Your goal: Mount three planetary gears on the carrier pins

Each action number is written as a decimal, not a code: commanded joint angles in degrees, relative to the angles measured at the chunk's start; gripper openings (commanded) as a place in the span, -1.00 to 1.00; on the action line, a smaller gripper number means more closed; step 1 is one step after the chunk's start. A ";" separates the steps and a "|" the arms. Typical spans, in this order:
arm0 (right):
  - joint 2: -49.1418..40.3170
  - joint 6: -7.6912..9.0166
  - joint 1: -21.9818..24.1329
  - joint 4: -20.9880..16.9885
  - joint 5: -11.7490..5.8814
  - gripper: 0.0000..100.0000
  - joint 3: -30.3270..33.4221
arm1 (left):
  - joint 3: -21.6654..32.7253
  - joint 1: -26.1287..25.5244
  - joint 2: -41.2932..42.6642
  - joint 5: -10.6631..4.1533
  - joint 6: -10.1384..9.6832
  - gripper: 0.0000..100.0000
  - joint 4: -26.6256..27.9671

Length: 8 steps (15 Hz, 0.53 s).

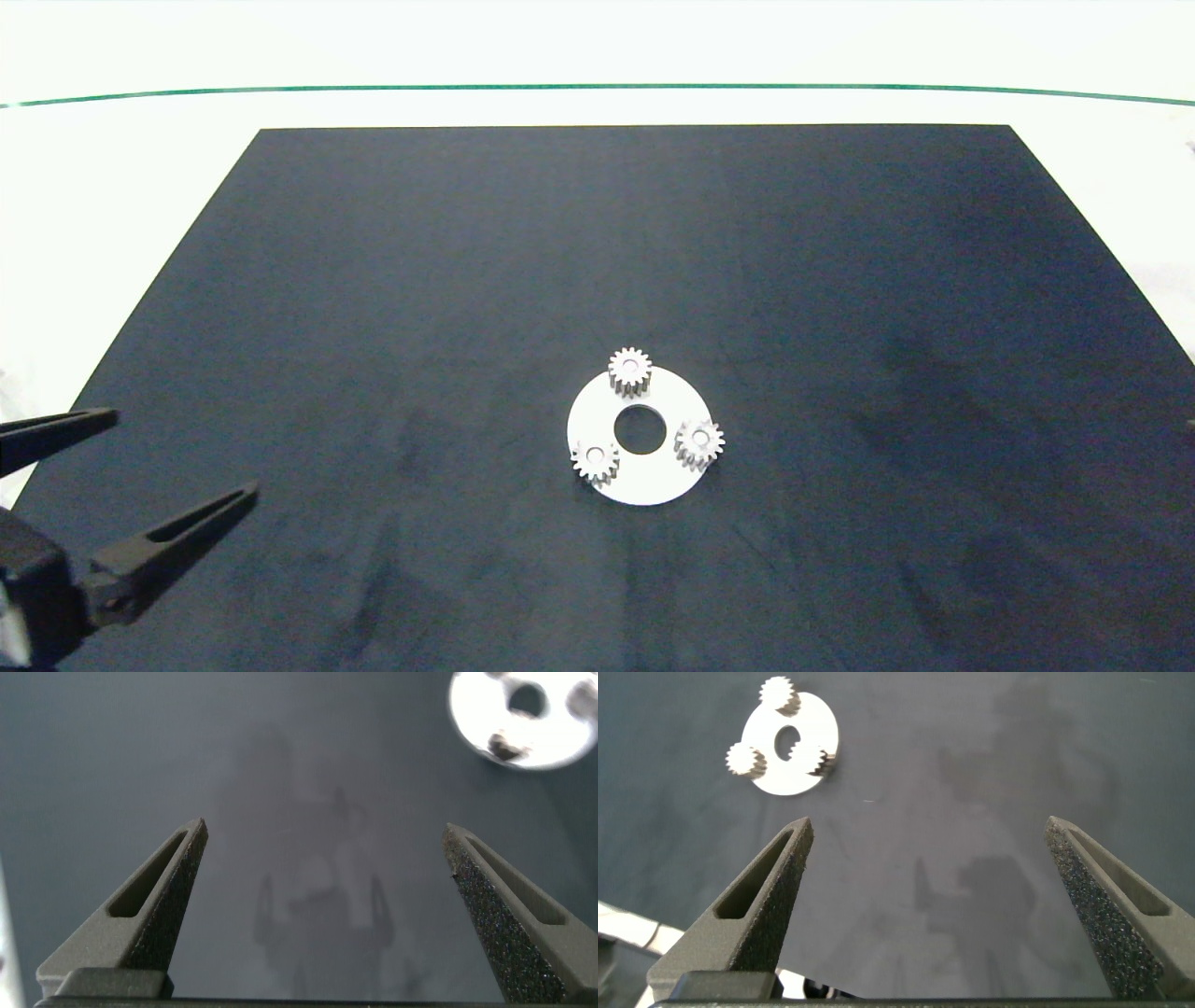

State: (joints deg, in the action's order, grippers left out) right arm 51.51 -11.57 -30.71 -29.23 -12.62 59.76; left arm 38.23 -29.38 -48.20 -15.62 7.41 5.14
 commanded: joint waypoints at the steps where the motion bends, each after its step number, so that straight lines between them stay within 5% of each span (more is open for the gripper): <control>1: -5.36 0.23 3.02 -1.88 -1.18 1.00 -0.52 | 1.06 9.96 13.92 -0.12 -0.03 1.00 3.38; 8: -16.26 1.11 13.13 -1.70 -1.45 1.00 -3.77 | 1.85 22.44 25.26 -0.12 -1.08 1.00 8.92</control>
